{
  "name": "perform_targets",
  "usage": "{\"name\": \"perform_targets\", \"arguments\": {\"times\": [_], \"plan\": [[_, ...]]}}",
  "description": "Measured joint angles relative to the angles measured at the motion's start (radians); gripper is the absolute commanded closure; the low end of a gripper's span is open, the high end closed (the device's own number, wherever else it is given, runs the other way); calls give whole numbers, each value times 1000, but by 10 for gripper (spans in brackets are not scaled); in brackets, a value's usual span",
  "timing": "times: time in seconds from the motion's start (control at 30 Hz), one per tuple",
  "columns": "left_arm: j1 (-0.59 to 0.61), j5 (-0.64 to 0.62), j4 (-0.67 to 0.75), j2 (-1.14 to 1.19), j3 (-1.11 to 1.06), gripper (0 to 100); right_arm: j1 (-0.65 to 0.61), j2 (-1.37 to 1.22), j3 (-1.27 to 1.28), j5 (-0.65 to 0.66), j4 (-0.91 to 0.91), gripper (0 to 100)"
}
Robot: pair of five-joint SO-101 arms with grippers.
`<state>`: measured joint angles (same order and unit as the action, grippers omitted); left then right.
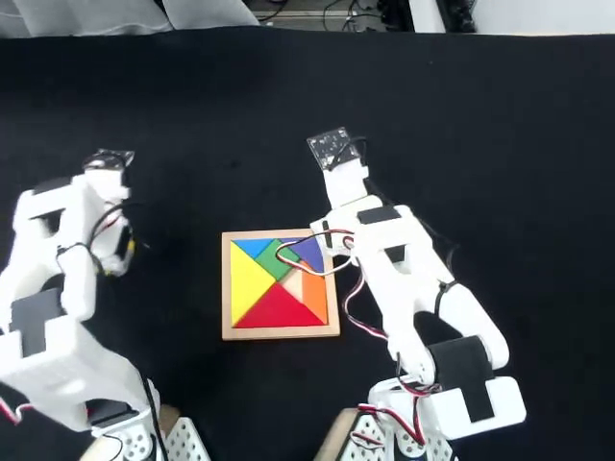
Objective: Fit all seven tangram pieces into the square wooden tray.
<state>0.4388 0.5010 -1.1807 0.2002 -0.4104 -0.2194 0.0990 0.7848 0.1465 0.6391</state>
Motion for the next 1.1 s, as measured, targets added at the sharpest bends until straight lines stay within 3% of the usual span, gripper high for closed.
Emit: {"name": "perform_targets", "arguments": {"times": [0.27, 0.47, 0.67, 0.8, 1.1], "plan": [[114, 74, -235, -334, 106, 957, 0, -6, 0, 0, 0, 987], [172, 124, -253, -427, 124, 769, 0, -8, 0, 0, 0, 987], [170, 141, -18, -361, -14, 718, 0, -8, 0, 0, 0, 987], [170, 235, 157, -322, -55, 694, 0, -8, 0, 0, 0, 987], [150, 275, 255, -163, -41, 696, 0, -8, 0, 0, 0, 987]]}}
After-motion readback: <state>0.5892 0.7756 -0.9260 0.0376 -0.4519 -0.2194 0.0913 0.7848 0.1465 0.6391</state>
